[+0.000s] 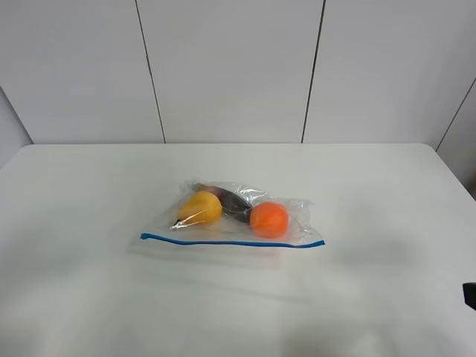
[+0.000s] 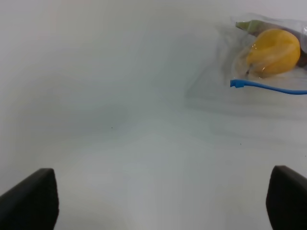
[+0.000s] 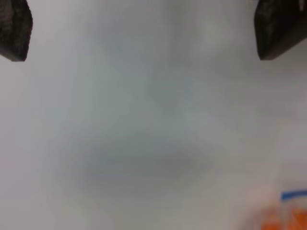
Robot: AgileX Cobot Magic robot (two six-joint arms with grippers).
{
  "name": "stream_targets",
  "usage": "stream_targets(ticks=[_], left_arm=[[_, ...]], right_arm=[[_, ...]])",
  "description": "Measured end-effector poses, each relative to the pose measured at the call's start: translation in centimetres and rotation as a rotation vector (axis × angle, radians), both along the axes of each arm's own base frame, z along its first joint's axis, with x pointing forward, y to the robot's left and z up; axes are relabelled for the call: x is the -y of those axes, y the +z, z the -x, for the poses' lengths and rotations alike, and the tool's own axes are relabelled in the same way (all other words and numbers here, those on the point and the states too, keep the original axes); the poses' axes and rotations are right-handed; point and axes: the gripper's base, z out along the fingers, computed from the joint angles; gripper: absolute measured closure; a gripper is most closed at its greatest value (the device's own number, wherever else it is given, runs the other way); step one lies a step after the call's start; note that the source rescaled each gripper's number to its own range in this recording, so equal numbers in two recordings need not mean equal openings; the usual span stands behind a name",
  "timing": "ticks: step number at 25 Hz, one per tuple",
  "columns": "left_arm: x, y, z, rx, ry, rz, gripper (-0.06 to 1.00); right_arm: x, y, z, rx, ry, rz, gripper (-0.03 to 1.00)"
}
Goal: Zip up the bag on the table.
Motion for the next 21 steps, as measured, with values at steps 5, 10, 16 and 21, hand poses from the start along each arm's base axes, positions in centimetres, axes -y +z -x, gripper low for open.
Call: stream_targets(ticks=[5, 10, 16, 21], left_arm=[[0.0, 0.0, 0.0, 0.0, 0.0, 0.0, -0.05], [0.0, 0.0, 0.0, 0.0, 0.0, 0.0, -0.05], [0.0, 0.0, 0.0, 0.0, 0.0, 0.0, -0.05], [0.0, 0.0, 0.0, 0.0, 0.0, 0.0, -0.05]], right_arm=[[0.0, 0.6, 3.1, 0.202, 0.0, -0.002, -0.03], [0.0, 0.6, 4.9, 0.316, 0.0, -0.003, -0.03], [0.0, 0.5, 4.9, 0.314, 0.0, -0.003, -0.03], [0.0, 0.5, 4.9, 0.314, 0.0, -0.003, -0.03]])
